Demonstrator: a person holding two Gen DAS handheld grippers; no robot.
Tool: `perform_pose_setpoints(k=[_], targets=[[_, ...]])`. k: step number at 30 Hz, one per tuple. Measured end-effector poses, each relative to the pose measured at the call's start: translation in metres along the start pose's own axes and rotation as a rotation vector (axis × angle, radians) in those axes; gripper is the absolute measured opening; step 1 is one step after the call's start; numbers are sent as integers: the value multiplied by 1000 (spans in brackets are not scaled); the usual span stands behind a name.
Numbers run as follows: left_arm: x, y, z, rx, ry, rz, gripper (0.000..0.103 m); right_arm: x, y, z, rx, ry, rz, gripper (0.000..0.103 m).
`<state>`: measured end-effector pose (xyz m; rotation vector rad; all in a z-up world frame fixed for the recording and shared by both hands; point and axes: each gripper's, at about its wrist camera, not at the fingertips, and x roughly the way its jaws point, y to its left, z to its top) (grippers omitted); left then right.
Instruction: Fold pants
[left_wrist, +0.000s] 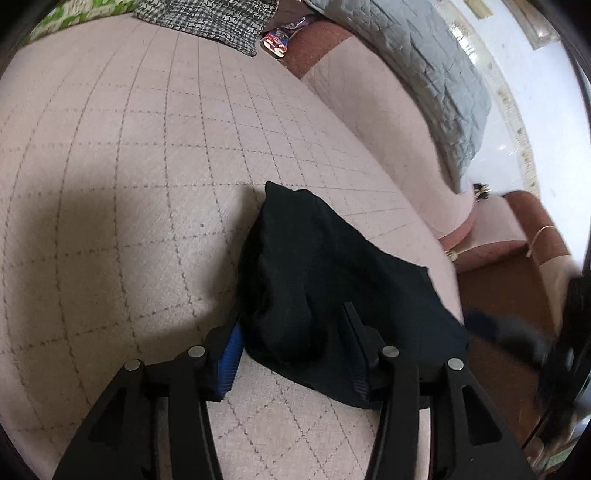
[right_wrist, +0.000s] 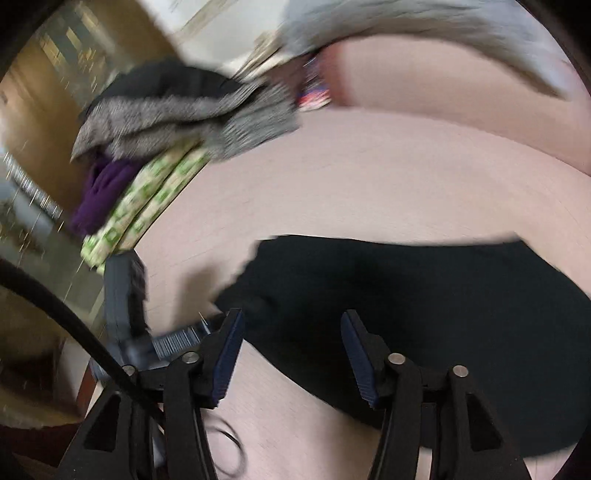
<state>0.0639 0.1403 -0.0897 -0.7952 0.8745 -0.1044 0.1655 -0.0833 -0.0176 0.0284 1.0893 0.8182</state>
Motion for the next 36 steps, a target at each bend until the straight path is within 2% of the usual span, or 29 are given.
perform_pose_setpoints(k=[2, 5, 8, 10, 11, 12, 13, 14, 15, 16, 18, 19, 20, 25, 30, 34, 36], targets=[[-1, 7, 0, -32, -8, -54, 50, 35, 9, 27, -6, 100, 26, 66], [-1, 7, 1, -27, -10, -101, 57, 88, 12, 57, 39, 244, 0, 67], [3, -3, -3, 40, -29, -66, 57, 134, 12, 77, 85, 353, -77, 67], [4, -8, -6, 74, -39, -37, 55, 162, 17, 86, 68, 434, -151, 67], [5, -11, -7, 96, -38, -18, 54, 174, 21, 88, 53, 473, -192, 70], [6, -15, -8, 117, -35, 7, 47, 183, 24, 90, 43, 502, -220, 72], [8, -16, -8, 130, -29, 26, 29, 193, 30, 91, 18, 538, -262, 76], [12, -14, -6, 123, -11, 32, 21, 198, 35, 92, -5, 559, -289, 77], [14, -9, -4, 93, 11, 7, 18, 203, 41, 92, -40, 579, -328, 75], [14, -3, -1, 52, 25, -29, 16, 206, 46, 91, -76, 591, -372, 66], [14, 2, 3, 14, 48, -68, 15, 204, 51, 88, -137, 587, -437, 50], [13, 4, 4, -6, 56, -87, 14, 200, 51, 88, -150, 576, -461, 29], [12, 4, 5, -15, 60, -97, 14, 193, 48, 89, -146, 560, -477, 23], [8, -8, 4, -65, 93, -180, 14, 141, 30, 86, -67, 439, -372, 19], [9, -47, -3, 1, 111, -179, 14, 86, 10, 78, -24, 334, -310, 19], [22, -83, -13, 45, 153, -183, 14, 41, -30, 64, 38, 262, -282, 19], [34, -102, -22, 87, 178, -175, 14, 37, -40, 60, 83, 237, -272, 19]])
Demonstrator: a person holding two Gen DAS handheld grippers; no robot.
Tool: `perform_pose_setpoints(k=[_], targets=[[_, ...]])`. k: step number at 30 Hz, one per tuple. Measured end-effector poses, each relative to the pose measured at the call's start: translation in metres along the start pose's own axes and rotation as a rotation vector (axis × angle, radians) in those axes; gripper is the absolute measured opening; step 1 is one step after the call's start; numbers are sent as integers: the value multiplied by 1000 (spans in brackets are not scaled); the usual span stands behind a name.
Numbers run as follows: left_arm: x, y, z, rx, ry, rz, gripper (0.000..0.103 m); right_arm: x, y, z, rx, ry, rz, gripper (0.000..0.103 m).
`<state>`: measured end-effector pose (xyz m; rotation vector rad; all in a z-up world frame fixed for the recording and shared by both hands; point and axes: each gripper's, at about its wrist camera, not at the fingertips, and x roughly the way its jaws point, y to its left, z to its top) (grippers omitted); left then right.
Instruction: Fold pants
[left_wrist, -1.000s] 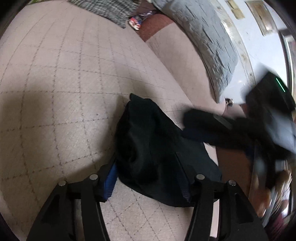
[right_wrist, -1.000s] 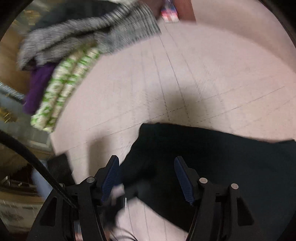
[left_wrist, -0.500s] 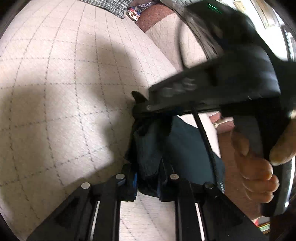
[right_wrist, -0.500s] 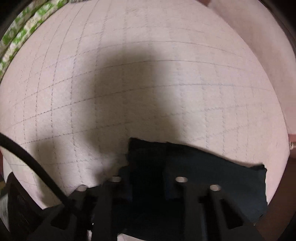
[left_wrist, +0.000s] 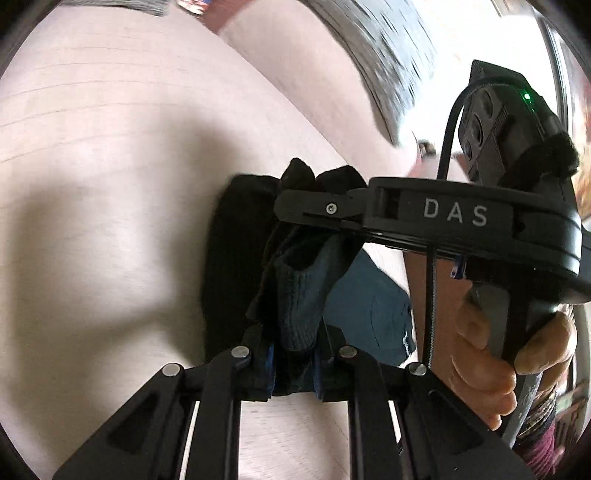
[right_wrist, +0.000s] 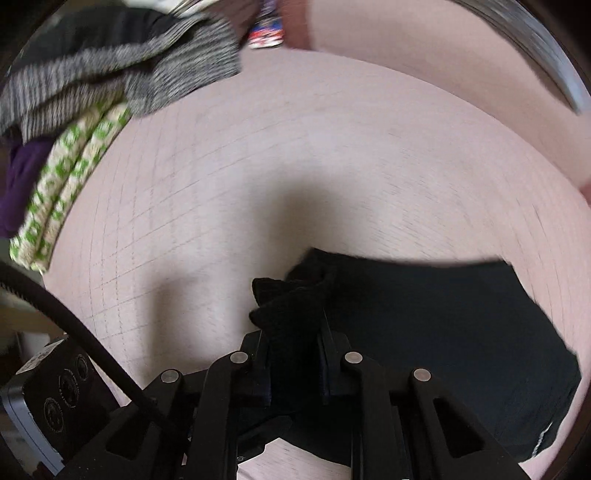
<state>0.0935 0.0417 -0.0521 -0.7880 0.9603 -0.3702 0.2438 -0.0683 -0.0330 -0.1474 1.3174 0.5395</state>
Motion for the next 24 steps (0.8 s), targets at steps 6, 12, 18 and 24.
perform_pose_setpoints(k=[6, 12, 18, 24], targets=[[53, -36, -16, 97, 100, 38, 16, 11, -65, -28, 124, -23, 32, 19], [45, -57, -36, 185, 152, 61, 47, 31, -105, -50, 209, -57, -38, 36], [8, -51, -31, 209, 120, 90, 61, -6, -132, -73, 290, -198, -113, 41], [-2, -25, -46, 137, 110, 124, 61, -35, -118, -83, 340, -284, 216, 41]])
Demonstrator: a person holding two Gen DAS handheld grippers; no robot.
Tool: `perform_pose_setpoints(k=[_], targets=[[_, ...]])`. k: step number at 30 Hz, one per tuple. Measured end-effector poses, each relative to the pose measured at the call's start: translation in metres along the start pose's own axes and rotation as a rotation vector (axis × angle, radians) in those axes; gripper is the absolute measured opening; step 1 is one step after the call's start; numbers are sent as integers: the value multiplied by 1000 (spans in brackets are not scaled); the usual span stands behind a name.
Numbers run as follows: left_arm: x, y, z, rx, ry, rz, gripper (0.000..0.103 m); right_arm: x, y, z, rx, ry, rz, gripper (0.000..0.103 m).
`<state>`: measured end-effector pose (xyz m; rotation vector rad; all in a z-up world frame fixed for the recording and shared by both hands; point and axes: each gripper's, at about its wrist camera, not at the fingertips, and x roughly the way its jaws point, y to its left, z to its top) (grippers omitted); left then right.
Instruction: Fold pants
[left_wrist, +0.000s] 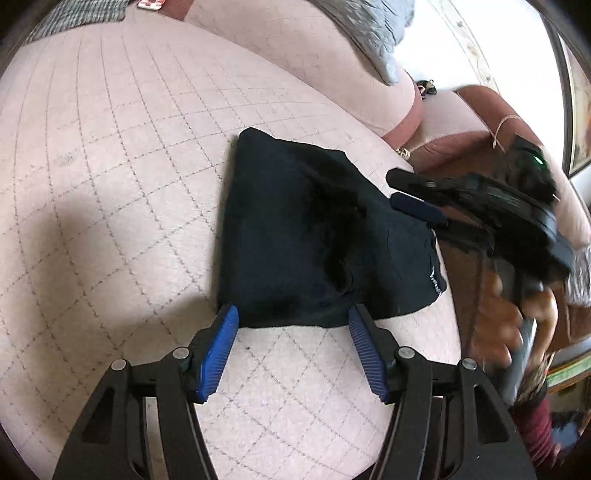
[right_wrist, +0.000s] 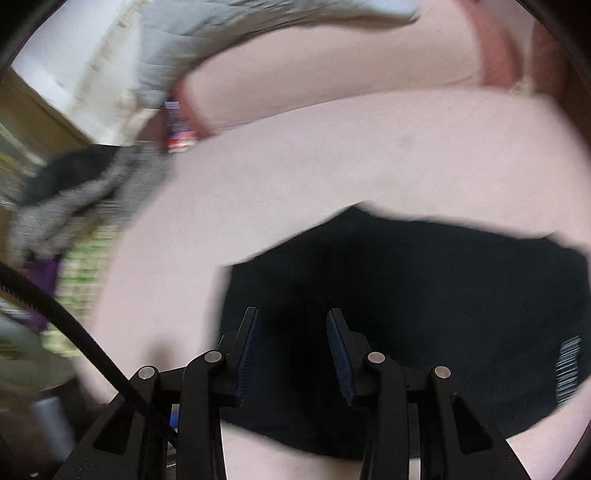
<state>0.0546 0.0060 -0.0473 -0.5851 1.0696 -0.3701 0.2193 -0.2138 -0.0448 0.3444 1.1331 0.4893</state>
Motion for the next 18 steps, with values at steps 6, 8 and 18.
perform_pose_setpoints(k=[6, 8, 18], targets=[[16, -15, -7, 55, -3, 49, 61, 37, 4, -22, 109, 83, 240, 40], [15, -12, -9, 58, 3, 58, 61, 49, -7, -28, 143, 99, 178, 40], [19, -18, 13, 81, 15, 93, 62, -11, -69, -54, 193, -132, -112, 18]])
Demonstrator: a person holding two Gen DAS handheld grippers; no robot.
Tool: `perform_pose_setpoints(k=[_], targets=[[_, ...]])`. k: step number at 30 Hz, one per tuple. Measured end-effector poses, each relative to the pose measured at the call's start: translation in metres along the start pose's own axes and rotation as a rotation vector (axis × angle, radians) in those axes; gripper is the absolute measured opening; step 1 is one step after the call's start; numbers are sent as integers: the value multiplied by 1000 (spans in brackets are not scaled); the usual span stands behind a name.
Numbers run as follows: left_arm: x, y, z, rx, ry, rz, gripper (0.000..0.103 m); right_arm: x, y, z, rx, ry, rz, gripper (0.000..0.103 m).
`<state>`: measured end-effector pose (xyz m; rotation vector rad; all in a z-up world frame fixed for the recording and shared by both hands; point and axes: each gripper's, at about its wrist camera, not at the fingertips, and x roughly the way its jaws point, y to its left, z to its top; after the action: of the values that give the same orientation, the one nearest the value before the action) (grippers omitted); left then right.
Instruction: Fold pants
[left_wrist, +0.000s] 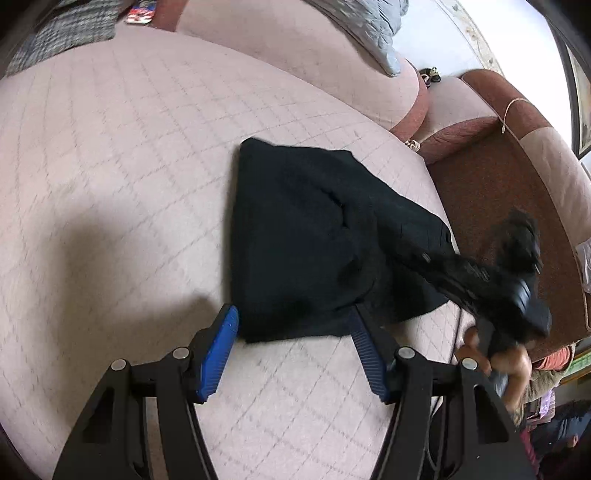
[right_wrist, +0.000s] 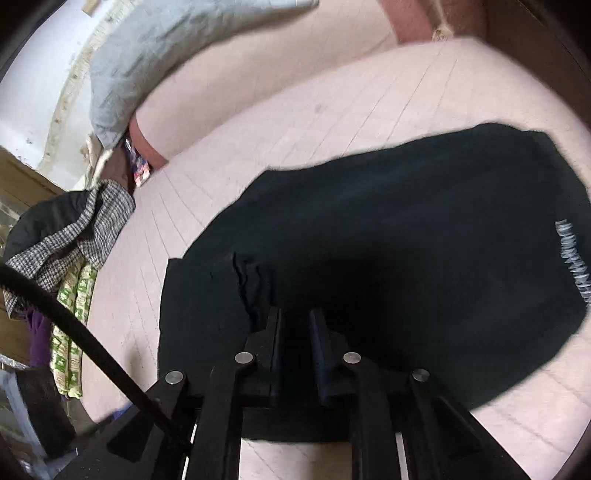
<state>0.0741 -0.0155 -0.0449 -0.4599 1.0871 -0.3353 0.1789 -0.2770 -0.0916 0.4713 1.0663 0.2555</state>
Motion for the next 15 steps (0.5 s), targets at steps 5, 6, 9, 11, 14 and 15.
perform_pose_setpoints(k=[5, 6, 9, 11, 14, 15], targets=[[27, -17, 24, 67, 10, 48, 62, -28, -17, -21, 29, -37, 54, 18], [36, -18, 26, 74, 26, 59, 62, -32, -19, -27, 37, -40, 83, 18], [56, -18, 28, 117, 51, 103, 63, -46, -29, -40, 41, -51, 78, 18], [54, -27, 30, 162, 74, 140, 63, -52, -32, -47, 39, -72, 45, 19], [44, -38, 36, 166, 115, 114, 63, -69, -53, -54, 53, -123, 0, 22], [38, -42, 38, 165, 110, 92, 63, -77, -65, -56, 71, -146, -12, 22]])
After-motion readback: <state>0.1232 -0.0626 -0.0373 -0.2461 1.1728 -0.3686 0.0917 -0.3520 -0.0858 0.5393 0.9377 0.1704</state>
